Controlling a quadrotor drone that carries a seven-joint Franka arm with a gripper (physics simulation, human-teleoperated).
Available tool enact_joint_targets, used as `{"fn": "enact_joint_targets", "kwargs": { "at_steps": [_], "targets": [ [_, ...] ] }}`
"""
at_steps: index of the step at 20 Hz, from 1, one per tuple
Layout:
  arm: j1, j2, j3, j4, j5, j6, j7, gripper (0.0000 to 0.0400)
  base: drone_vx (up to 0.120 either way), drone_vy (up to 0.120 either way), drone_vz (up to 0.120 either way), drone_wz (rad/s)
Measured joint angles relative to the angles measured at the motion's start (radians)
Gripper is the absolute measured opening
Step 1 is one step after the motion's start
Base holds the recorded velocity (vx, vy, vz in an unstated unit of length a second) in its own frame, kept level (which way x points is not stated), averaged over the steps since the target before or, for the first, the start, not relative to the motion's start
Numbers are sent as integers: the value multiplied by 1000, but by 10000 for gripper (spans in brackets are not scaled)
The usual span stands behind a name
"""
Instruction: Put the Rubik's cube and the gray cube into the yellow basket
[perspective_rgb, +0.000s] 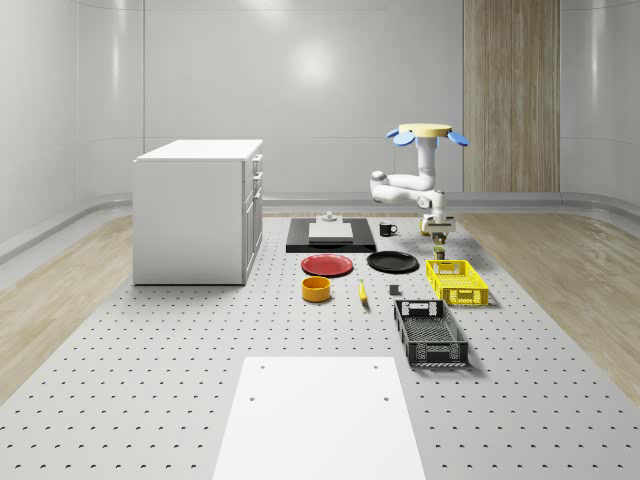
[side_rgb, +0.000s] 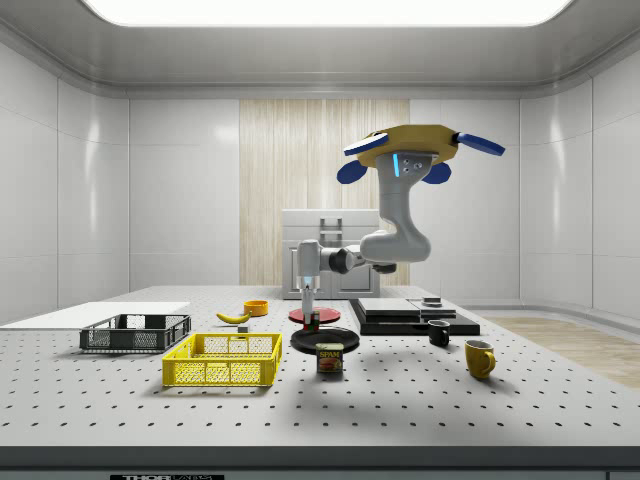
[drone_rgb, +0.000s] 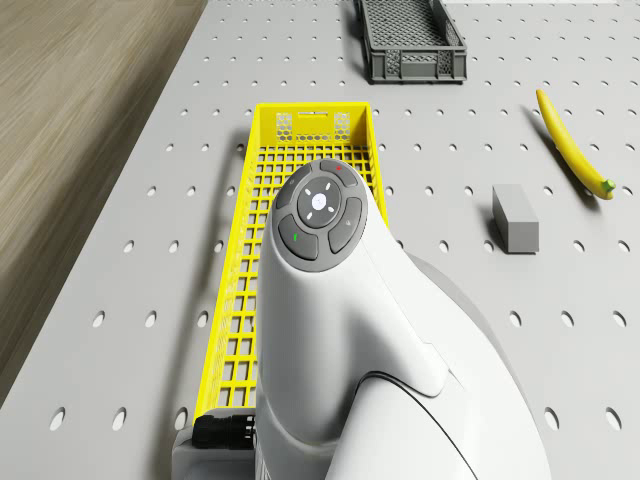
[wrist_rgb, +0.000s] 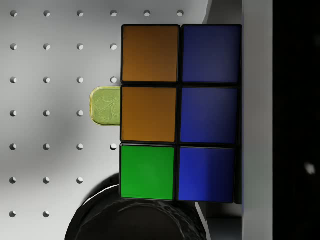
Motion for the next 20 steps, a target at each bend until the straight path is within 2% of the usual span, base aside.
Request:
{"fn": "enact_joint_targets", "kwargs": {
  "at_steps": [20],
  "targets": [
    [-5, -26, 3, 1, 10, 24, 4, 323, 120, 0, 0, 0]
  ]
}}
